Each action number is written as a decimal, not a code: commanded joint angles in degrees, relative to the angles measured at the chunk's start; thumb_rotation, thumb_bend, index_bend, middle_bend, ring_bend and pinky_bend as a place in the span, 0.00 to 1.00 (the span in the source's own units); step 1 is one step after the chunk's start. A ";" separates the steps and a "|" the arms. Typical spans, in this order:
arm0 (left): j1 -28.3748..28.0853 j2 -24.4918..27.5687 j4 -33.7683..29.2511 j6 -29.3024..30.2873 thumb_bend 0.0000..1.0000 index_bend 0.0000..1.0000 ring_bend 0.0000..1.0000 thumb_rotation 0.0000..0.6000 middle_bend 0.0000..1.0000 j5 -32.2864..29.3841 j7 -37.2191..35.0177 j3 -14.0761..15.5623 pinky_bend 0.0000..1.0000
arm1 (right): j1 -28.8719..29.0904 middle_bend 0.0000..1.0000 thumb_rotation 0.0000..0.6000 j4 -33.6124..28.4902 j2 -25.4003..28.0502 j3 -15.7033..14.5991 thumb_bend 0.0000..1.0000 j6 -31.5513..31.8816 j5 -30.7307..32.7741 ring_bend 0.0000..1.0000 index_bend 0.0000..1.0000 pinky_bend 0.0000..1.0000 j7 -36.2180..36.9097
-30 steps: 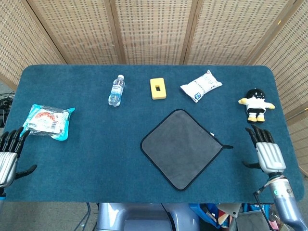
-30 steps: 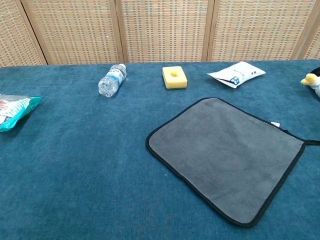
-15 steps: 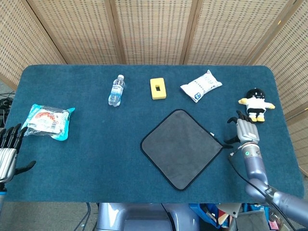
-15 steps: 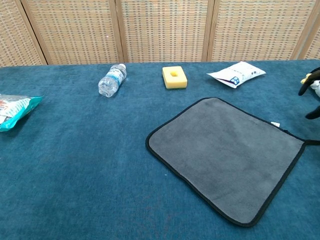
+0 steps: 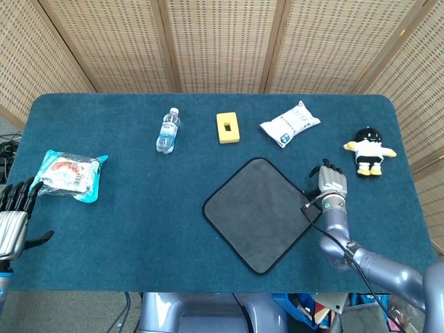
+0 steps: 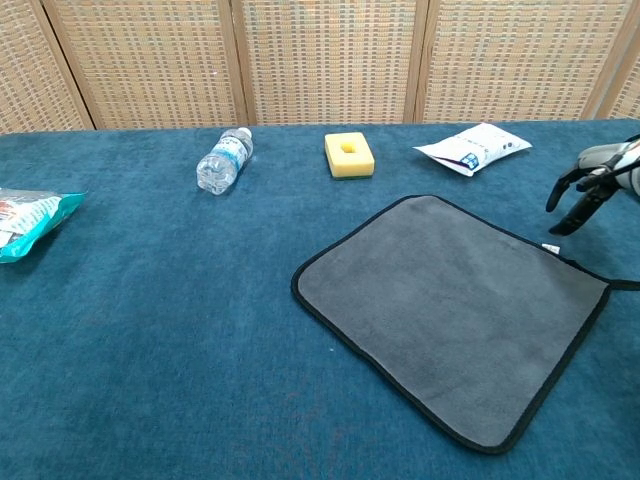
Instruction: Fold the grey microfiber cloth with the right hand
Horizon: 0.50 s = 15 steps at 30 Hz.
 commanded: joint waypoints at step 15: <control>-0.50 -0.08 0.37 -0.87 0.17 0.00 0.00 1.00 0.00 -1.14 -0.03 -0.19 0.00 | 3.49 0.00 1.00 5.38 -6.04 0.60 0.39 1.94 2.99 0.00 0.35 0.00 -4.88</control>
